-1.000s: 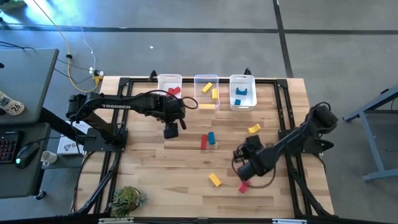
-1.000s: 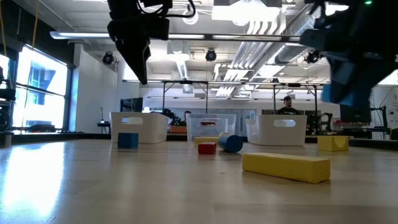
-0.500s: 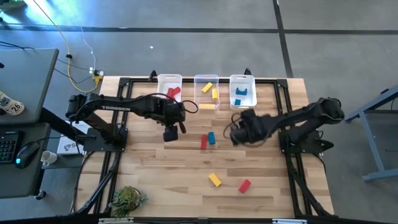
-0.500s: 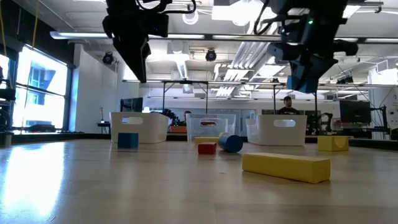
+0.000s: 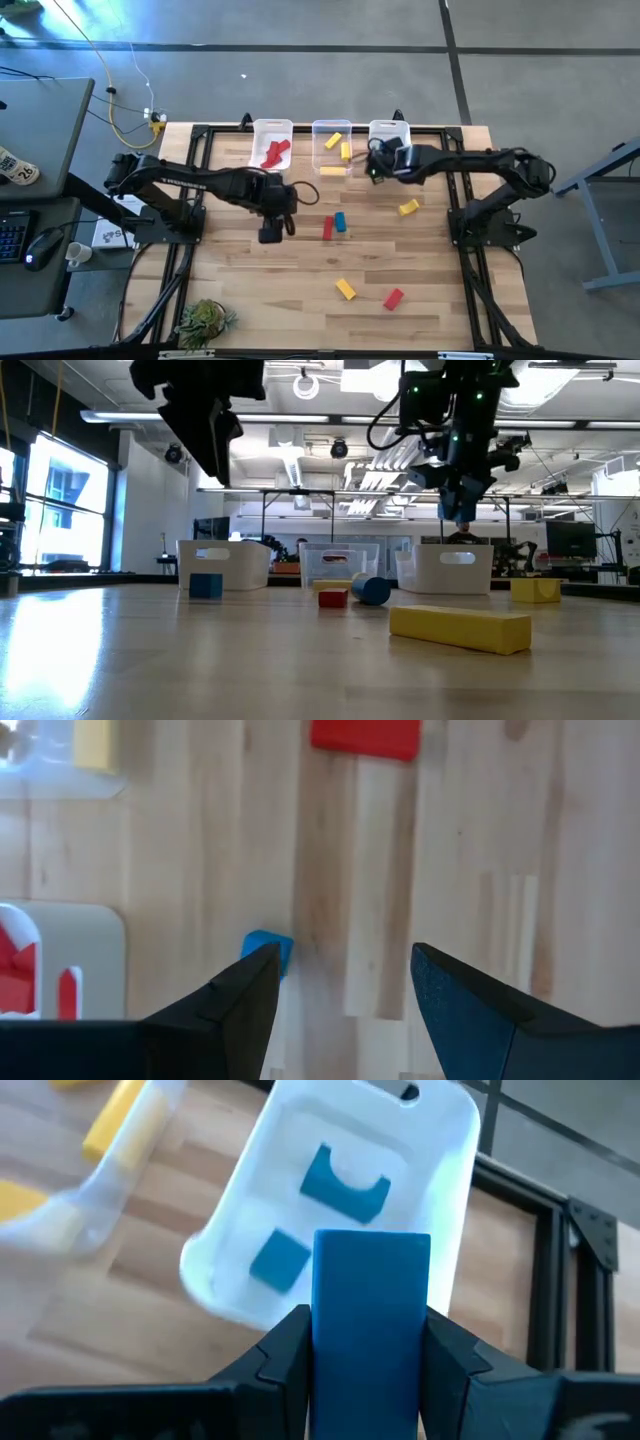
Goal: Sort & place blocks by color
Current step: Put the blue block into the right white bin
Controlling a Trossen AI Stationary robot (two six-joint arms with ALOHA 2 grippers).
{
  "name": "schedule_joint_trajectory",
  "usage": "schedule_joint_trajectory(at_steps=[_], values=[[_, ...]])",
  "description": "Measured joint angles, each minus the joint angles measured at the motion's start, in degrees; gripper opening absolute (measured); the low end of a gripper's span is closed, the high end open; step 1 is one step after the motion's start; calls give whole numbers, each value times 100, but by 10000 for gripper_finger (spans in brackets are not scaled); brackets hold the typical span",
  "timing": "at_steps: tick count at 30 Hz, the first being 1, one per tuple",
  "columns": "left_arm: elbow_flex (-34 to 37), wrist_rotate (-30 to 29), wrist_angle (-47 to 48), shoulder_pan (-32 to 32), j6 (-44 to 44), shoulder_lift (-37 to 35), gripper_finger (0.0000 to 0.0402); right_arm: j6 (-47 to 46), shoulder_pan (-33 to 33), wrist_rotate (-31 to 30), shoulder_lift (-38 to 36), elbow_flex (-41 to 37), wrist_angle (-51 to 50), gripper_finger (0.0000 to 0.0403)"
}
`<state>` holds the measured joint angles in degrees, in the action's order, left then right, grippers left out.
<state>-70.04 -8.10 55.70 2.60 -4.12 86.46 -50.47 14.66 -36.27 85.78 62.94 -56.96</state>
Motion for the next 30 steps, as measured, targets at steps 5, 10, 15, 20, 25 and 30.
schedule_joint_trajectory(at_steps=[5, 10, 15, 20, 25, 30], values=[[0, -5, 234, -385, -74, 2, 213, 740, 552, 263, 0, 0, 569, 109], [76, -368, 477, -706, -230, -7, 213, 1142, 980, 487, 0, 0, 949, 110], [561, -626, 456, -910, -573, -5, 213, 1349, 1296, 687, 4, 0, 1247, 122], [1014, -695, 59, -954, -707, 0, 213, 1614, 1483, 1080, 4, 0, 1372, 121], [1127, -710, -597, -952, -535, 0, 213, 1684, 1512, 1083, 7, 0, 1368, 141], [1128, -491, -1535, -984, -48, 0, 213, 1754, 1510, 1088, 7, 0, 1400, 177]])
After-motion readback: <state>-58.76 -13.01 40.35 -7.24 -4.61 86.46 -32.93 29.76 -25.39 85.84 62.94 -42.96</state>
